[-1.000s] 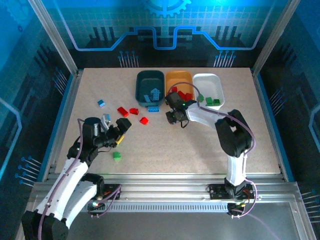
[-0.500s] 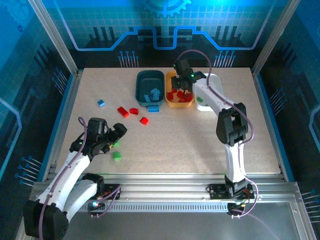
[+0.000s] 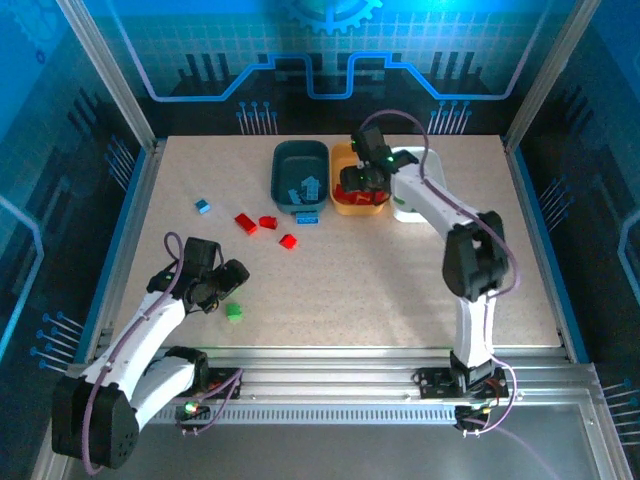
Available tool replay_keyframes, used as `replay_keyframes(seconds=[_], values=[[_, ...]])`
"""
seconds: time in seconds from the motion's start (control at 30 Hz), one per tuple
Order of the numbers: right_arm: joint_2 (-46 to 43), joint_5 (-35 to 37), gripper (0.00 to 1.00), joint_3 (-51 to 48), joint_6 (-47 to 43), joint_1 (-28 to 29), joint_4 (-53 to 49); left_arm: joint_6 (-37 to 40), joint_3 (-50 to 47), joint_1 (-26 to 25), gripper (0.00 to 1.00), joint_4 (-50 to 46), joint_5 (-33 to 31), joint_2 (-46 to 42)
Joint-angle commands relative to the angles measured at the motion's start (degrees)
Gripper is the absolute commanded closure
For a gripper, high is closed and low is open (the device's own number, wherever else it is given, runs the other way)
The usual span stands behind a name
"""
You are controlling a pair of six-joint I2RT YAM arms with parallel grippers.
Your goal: Sort the legos into containers by color
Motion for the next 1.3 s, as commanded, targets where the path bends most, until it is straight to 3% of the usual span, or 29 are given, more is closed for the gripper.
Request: replay_keyframes(seconds=[0.0, 0.2, 0.37, 0.43, 0.67, 0.87, 1.0, 1.27], values=[[-10.8, -0.6, 0.33, -11.1, 3.5, 3.2, 6.5, 0.3, -1.8, -1.2, 0.22, -2.1, -1.0, 0.9], [-23.8, -4.1, 0.33, -28.3, 8.9, 5.4, 12.8, -0.5, -2.3, -3.7, 0.25, -3.5, -3.4, 5.9], [-31.4, -4.7, 0.33, -36.2, 9.8, 7.0, 14.0, -1.4, -2.3, -5.9, 0.28, -3.5, -4.6, 10.0], [-34.2, -4.7, 0.33, -39.2, 9.6, 7.4, 14.2, -1.4, -2.7, -6.4, 0.34, -2.7, -4.7, 10.6], [-40.4, -3.7, 0.34, -48.6, 9.5, 7.6, 18.1, -2.3, -1.0, -10.8, 0.41, -2.8, -6.9, 15.9], [-42.1, -1.4, 0.35, -52.8, 10.1, 7.8, 22.3, -2.3, 0.0, -12.2, 0.57, -2.2, -8.0, 20.1], [-42.4, -1.2, 0.35, -54.2, 10.7, 7.8, 23.1, -1.9, 3.3, -14.1, 0.72, -4.3, -9.6, 20.5], [-47.7, 6.5, 0.35, -56.8, 13.2, 7.4, 22.2, -1.7, 20.3, -24.4, 0.76, -6.6, -9.9, 27.9]])
